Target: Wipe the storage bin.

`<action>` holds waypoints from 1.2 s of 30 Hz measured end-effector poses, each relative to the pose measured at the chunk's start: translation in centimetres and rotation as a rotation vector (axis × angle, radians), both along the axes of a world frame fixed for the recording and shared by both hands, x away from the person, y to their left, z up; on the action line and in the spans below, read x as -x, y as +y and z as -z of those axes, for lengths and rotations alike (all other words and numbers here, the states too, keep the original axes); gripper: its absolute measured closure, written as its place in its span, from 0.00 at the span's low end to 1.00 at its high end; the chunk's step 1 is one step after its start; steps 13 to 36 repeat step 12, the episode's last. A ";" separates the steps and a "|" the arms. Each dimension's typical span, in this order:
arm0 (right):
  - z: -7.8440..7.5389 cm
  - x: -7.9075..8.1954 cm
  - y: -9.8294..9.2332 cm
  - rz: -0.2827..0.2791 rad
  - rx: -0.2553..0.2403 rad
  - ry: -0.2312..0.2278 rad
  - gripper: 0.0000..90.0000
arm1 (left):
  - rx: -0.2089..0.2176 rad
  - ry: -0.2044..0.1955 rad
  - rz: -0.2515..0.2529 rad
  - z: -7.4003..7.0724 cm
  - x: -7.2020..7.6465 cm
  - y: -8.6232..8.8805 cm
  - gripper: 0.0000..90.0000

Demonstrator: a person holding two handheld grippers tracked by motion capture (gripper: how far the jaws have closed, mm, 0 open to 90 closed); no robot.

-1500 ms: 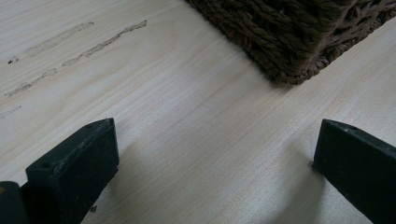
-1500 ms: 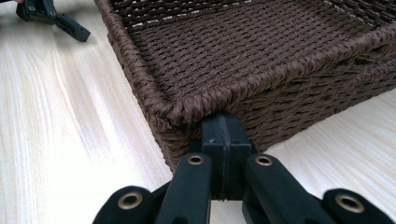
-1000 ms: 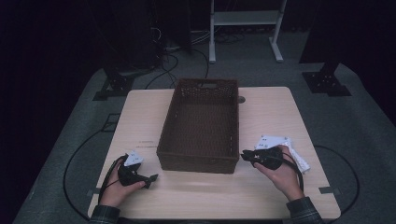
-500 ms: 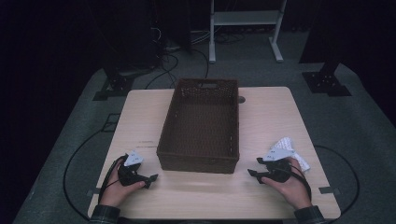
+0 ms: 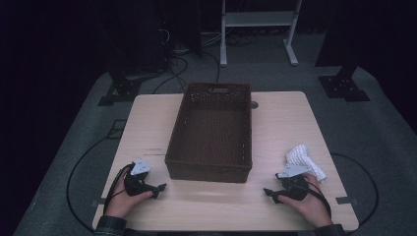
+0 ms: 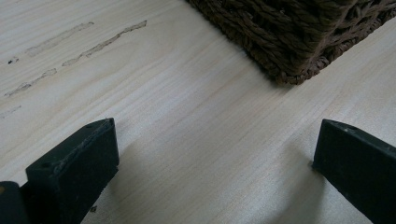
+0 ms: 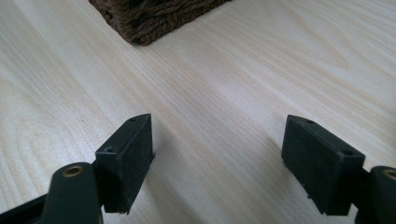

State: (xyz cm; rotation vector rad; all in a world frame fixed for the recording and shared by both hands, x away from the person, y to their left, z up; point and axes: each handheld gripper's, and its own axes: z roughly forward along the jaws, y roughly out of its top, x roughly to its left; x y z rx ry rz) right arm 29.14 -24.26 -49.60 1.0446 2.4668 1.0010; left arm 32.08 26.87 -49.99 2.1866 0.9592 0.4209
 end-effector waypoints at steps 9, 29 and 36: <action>0.5 0.0 -0.1 -0.003 -0.027 -0.031 0.21 | 0.000 0.000 0.000 0.0 0.0 0.0 0.00; 0.6 0.1 -0.1 -0.001 -0.035 -0.036 0.20 | 0.000 0.000 0.000 0.0 0.0 0.0 0.00; 0.6 0.1 -0.1 -0.001 -0.035 -0.036 0.20 | 0.000 0.000 0.000 0.0 0.0 0.0 0.00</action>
